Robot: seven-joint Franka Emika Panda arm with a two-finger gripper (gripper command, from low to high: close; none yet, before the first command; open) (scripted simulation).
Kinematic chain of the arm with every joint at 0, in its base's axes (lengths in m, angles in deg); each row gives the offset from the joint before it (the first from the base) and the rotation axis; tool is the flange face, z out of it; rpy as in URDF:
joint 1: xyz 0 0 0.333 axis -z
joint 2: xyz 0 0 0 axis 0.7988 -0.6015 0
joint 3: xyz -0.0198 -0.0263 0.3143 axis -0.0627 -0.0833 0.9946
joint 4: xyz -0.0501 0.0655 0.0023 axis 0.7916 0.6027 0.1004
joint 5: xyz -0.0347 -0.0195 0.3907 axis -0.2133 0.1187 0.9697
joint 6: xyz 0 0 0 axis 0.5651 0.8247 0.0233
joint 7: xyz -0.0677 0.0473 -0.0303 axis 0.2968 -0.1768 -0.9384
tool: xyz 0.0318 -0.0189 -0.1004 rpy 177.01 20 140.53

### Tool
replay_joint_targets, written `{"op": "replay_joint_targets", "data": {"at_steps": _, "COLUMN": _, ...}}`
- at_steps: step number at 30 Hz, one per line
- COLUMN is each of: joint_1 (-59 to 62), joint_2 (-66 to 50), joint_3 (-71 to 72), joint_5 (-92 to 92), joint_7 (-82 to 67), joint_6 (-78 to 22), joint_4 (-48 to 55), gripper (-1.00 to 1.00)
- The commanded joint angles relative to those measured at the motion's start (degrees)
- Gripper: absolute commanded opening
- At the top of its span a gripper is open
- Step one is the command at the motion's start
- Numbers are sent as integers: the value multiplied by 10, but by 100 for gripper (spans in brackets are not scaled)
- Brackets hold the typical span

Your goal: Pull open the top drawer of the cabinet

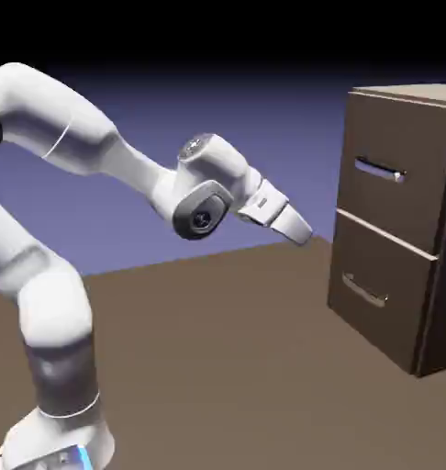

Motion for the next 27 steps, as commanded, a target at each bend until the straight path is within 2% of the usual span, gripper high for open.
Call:
{"op": "replay_joint_targets", "data": {"at_steps": 1, "joint_1": 10, "joint_2": -20, "joint_3": 16, "joint_5": -25, "joint_7": -3, "joint_6": -8, "joint_4": 6, "gripper": 0}}
{"op": "replay_joint_targets", "data": {"at_steps": 27, "joint_1": 264, "joint_2": -526, "joint_3": 437, "joint_5": -673, "joint_7": -76, "joint_6": -216, "joint_4": 159, "gripper": 0}}
